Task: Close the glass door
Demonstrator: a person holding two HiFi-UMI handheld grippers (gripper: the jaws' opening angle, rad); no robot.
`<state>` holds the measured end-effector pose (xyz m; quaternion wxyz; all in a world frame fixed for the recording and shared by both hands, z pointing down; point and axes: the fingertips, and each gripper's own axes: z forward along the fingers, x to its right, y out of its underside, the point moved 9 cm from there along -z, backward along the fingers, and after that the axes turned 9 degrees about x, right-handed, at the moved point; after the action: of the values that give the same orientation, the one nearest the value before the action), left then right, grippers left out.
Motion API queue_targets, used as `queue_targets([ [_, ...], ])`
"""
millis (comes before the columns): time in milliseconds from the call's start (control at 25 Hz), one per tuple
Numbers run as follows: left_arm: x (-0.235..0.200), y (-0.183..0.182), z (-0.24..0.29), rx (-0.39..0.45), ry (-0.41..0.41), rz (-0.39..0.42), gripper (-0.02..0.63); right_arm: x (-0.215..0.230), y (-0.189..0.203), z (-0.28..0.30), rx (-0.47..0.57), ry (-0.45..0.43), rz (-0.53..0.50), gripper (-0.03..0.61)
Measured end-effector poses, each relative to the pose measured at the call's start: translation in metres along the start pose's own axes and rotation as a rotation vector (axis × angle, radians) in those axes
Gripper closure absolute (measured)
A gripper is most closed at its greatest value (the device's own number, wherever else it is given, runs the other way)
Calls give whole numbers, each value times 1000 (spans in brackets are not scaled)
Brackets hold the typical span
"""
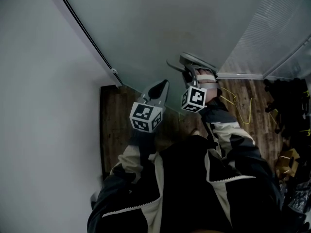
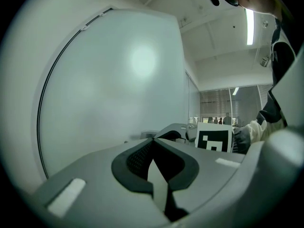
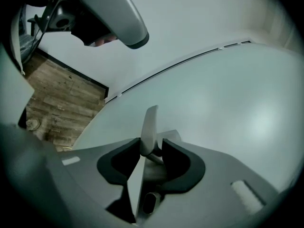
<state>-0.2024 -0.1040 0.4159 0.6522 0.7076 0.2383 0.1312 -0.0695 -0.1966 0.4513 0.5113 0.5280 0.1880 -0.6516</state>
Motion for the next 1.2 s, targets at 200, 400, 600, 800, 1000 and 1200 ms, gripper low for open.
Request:
queue_targets([
  [200, -1, -2, 14, 1, 5, -5, 611, 10, 14, 16, -20, 29, -8, 430],
  [400, 2, 3, 27, -16, 9, -8, 611, 22, 34, 34, -35, 38, -30, 433],
  [600, 1, -1, 48, -17, -18, 1, 611, 41, 56, 57, -44, 20, -35, 433],
  [800, 4, -11, 85, -3, -42, 26, 611, 64, 88, 86, -43, 16, -42, 433],
  [1000, 9, -9, 114, 6, -85, 37, 611, 84, 117, 116, -17, 21, -59, 433],
  [1200, 13, -6, 143, 14, -113, 44, 611, 103, 142, 147, -11, 15, -63, 440],
])
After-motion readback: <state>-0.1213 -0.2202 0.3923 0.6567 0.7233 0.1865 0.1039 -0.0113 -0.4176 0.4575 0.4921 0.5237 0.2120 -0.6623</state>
